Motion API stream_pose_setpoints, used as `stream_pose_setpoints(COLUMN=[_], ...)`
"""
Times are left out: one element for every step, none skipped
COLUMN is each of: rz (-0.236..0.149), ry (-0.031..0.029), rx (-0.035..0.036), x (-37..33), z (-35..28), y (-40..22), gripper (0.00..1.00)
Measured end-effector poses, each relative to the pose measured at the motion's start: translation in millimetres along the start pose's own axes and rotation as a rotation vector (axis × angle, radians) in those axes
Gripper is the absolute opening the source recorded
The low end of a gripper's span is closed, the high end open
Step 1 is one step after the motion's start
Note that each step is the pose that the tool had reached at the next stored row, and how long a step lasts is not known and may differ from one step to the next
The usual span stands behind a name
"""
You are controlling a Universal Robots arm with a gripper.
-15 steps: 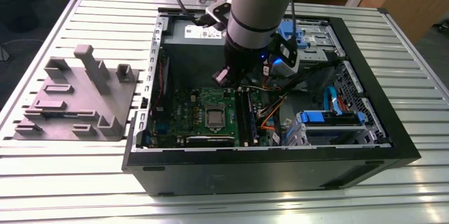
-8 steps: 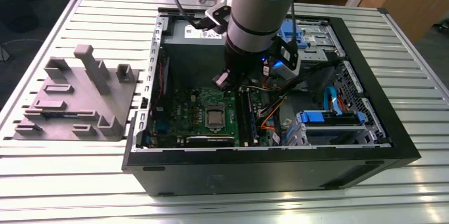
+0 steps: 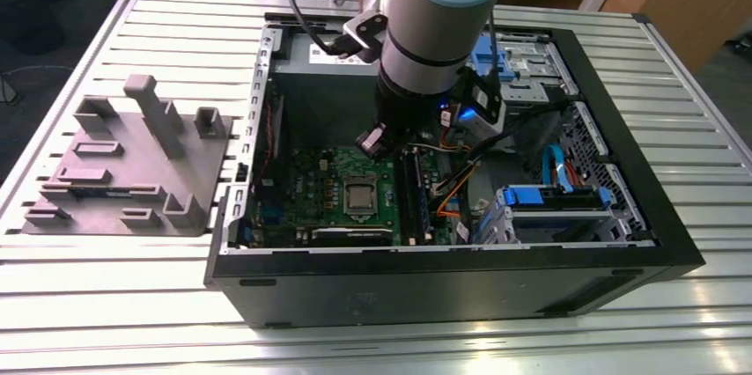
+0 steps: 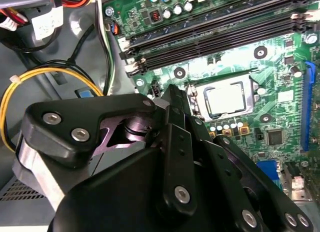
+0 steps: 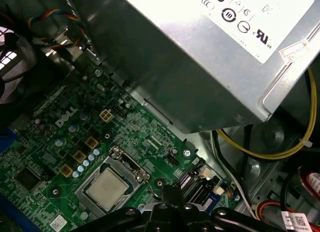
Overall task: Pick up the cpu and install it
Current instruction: 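Install the first cpu locking lever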
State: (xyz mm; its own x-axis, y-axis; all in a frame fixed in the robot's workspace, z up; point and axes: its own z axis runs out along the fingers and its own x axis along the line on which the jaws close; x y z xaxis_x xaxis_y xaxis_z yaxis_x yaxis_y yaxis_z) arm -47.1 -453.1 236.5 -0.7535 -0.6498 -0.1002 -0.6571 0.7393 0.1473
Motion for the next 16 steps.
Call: stream_pose_setpoints(rz=[0.000,0.000,0.000,0.000,0.000,0.000,0.000,0.000,-0.001,-0.002,-0.006,-0.014,-0.027,-0.041,-0.052,-0.061], ry=[0.0000,0.0001,0.0001,0.0002,0.0001,0.0001,0.0000,0.0001,0.0003,0.0003,0.0009,0.0021,0.0041,0.0062,0.0080,0.0093], rx=[0.0001,0.0002,0.0002,0.0002,0.0002,0.0002,0.0001,0.0001,0.0001,-0.0001,-0.0005,-0.0013,-0.0026,-0.0040,-0.0051,-0.0060], x=[0.3,0.4,0.4,0.4,0.5,0.5,0.5,0.5,0.5,0.4,0.4,0.5,0.6,0.7,0.9,1.3], z=[0.0,-0.1,-0.1,-0.2,-0.1,-0.1,-0.2,-0.4,-0.8,-1.0,-1.1,-1.1,-1.1,-1.1,-1.2,-1.2], y=[-0.3,-0.4,-0.5,-0.6,-0.6,-0.6,-0.6,-0.6,-0.5,-0.5,-0.4,-0.3,-0.3,-0.2,-0.1,-0.1], gripper=[0.10,0.10,0.10,0.10,0.10,0.10,0.10,0.10,0.10,0.10,0.10,0.10,0.10,0.10,0.10,0.10])
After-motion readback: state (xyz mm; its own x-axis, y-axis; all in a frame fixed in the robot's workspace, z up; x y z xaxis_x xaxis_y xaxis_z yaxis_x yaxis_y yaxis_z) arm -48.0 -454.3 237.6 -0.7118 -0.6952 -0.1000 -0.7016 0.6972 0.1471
